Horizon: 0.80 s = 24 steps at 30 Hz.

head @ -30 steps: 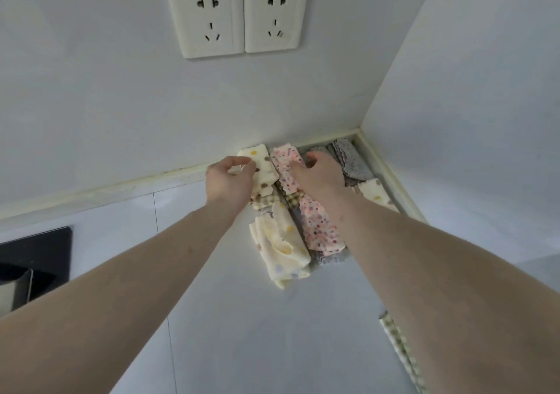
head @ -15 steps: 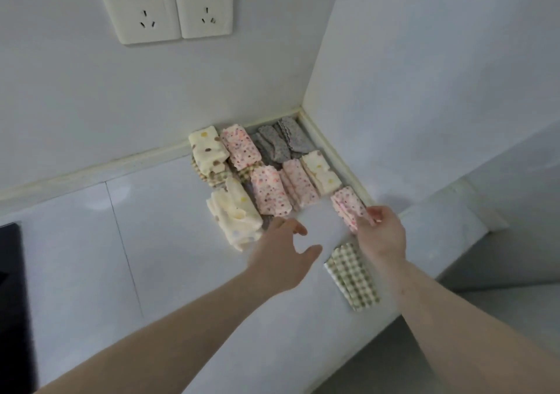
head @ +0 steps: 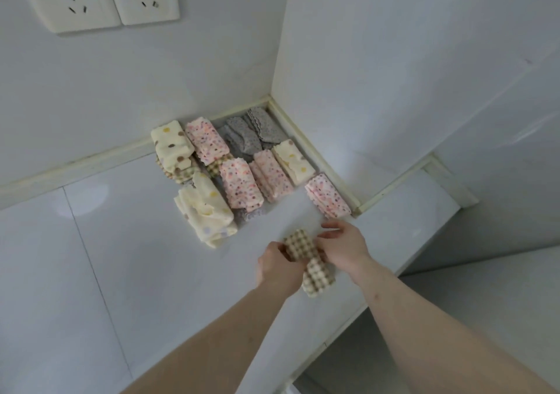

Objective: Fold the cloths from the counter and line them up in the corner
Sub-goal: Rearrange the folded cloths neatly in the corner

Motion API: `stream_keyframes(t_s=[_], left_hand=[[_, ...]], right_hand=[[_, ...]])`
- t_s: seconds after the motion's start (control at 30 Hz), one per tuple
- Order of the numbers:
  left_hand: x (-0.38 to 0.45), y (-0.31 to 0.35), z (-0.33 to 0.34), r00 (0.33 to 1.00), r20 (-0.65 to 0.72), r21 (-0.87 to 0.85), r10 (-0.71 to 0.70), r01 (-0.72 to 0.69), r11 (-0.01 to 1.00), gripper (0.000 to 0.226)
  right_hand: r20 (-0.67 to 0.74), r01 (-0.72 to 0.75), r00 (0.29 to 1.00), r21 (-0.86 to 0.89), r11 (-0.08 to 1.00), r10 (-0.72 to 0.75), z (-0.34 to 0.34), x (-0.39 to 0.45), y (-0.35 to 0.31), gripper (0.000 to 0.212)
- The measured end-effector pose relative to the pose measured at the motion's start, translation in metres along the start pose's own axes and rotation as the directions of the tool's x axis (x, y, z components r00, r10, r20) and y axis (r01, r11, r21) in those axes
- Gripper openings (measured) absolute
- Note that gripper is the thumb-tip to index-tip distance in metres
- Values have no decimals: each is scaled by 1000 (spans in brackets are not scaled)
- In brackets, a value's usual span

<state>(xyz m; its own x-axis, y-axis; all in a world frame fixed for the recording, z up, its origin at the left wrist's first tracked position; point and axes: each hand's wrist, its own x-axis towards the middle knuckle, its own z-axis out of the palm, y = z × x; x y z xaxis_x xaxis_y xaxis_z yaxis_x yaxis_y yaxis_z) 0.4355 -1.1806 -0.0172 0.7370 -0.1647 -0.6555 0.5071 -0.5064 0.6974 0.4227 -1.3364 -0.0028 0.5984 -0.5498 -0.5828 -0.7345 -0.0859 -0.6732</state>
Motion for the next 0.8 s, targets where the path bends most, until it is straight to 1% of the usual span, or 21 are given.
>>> stream_keyframes(t_s=[0.03,0.07,0.1,0.13,0.17,0.2,0.23,0.3,0.33,0.4,0.47,0.53,0.57,0.6,0.63,0.67,0.7,0.73,0.8], left_hand=[[1,-1,-5,1000,-3,-41,-12,12,999,40],[1,0,-12,1000,1,-75,-19,19,997,32],[-2,2,-19,1000,7,-92,-15,16,996,25],[-5,5,-27,1000,11,-97,1,0,995,18],[-9,8,-35,1000,8,-95,26,-25,995,13],[-13,11,-44,999,0,-95,49,-49,994,10],[-19,13,-54,998,-11,-102,69,-70,992,8],[-30,19,-77,994,-38,-150,102,-107,983,7],[-35,23,-90,992,-55,-185,112,-120,975,7],[-40,31,-119,988,-101,-266,116,-139,954,9],[-38,36,-145,979,-160,-343,123,-172,924,17],[-28,37,-164,970,-225,-414,96,-184,891,22],[-23,36,-172,967,-246,-449,69,-177,876,19],[-17,36,-179,966,-254,-490,40,-164,856,16],[-10,35,-185,968,-249,-534,10,-146,833,14],[-4,35,-190,972,-236,-578,-13,-129,806,15],[1,34,-193,974,-224,-608,-30,-115,786,17],[7,34,-195,975,-216,-628,-46,-102,772,19],[22,31,-195,975,-207,-639,-84,-70,766,20]], right_hand=[[-33,26,999,67,997,-24,2,2,-4,28],[-108,84,991,70,994,-76,4,6,-8,26],[-204,165,965,-15,986,-164,3,10,-14,25],[-281,215,926,-151,965,-251,2,15,-19,27],[-325,238,888,-278,931,-324,1,20,-26,31],[-331,240,868,-372,897,-369,0,26,-32,34],[-308,226,872,-437,870,-382,-1,34,-36,35],[-241,193,898,-537,821,-369,0,45,-43,33],[-224,173,911,-558,811,-348,0,48,-45,33],[-204,127,938,-549,826,-280,2,50,-44,37],[-180,68,964,-551,832,-198,2,50,-42,40],[-128,24,985,-550,835,-112,4,47,-45,46],[-116,23,989,-523,852,-97,5,44,-48,45],[-118,38,987,-465,884,-105,5,42,-53,40],[-131,61,985,-364,929,-116,6,40,-59,33],[-131,85,984,-228,970,-117,8,37,-65,25],[-101,92,990,-83,992,-100,11,33,-73,19],[-40,90,995,32,995,-89,16,27,-82,15],[84,98,990,140,985,-110,32,23,-102,14]])
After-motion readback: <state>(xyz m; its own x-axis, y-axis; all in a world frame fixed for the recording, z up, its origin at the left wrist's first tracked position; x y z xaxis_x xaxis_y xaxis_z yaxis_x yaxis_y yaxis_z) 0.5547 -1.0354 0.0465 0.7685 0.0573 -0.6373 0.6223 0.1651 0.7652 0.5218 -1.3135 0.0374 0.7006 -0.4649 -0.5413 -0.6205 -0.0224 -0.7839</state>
